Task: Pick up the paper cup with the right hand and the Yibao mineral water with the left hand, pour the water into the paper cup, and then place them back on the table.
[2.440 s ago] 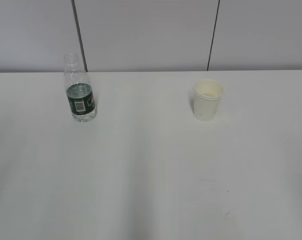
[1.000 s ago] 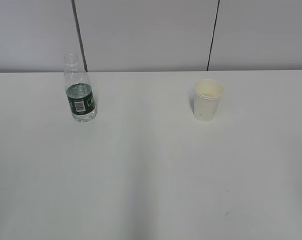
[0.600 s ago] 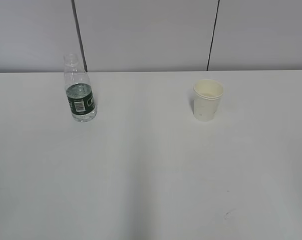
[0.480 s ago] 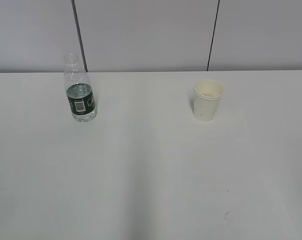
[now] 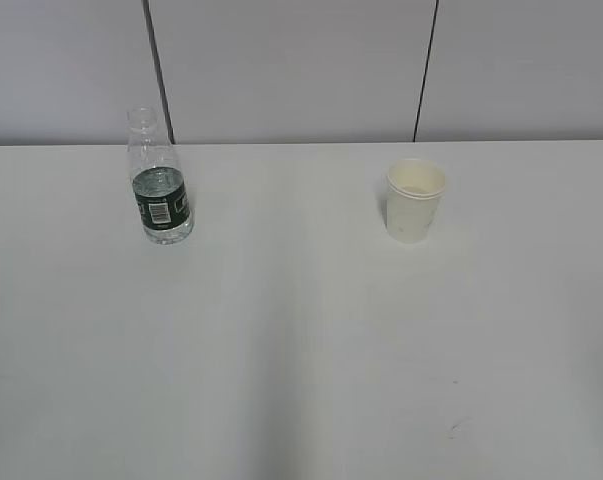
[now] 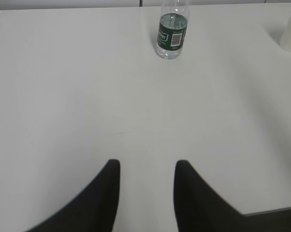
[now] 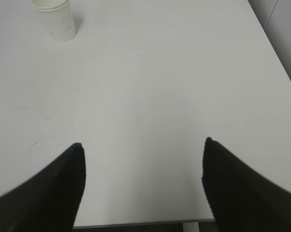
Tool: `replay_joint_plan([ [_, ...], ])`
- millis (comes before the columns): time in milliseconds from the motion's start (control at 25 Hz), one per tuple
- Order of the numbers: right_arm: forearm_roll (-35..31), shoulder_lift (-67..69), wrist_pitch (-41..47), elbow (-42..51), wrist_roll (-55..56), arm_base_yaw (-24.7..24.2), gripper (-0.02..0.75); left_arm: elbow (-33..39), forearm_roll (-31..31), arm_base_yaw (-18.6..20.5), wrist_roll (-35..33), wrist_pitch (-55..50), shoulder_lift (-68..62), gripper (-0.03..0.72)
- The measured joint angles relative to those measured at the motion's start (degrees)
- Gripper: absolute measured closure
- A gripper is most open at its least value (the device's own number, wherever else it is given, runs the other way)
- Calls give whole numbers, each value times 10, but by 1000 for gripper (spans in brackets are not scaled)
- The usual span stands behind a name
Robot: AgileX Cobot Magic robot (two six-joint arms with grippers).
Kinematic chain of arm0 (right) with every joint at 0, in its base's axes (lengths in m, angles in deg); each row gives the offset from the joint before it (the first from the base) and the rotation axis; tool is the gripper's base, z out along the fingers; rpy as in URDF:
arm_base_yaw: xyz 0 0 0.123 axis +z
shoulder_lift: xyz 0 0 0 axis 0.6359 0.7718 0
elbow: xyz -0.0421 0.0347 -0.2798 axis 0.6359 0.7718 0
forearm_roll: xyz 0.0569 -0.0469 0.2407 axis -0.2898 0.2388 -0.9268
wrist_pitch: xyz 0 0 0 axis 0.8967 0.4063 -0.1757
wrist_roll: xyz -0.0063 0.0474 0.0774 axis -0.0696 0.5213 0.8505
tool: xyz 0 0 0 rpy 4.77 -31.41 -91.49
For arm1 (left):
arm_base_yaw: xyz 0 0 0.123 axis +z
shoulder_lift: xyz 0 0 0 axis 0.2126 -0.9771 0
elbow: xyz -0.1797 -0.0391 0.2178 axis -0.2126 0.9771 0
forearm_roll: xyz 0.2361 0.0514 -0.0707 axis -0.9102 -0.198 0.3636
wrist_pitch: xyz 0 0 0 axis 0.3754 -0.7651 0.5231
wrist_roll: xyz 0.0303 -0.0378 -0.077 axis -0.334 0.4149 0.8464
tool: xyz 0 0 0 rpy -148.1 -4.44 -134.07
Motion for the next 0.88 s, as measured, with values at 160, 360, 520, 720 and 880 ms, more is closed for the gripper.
replay_joint_plan([
  [160,0,0,0,0,0,0,153,0,0,0,0,0,0,443],
  [360,0,0,0,0,0,0,153,0,0,0,0,0,0,443],
  [520,0,0,0,0,0,0,153,0,0,0,0,0,0,443],
  [720,0,0,0,0,0,0,153,0,0,0,0,0,0,443],
  [880,0,0,0,0,0,0,153,0,0,0,0,0,0,443],
])
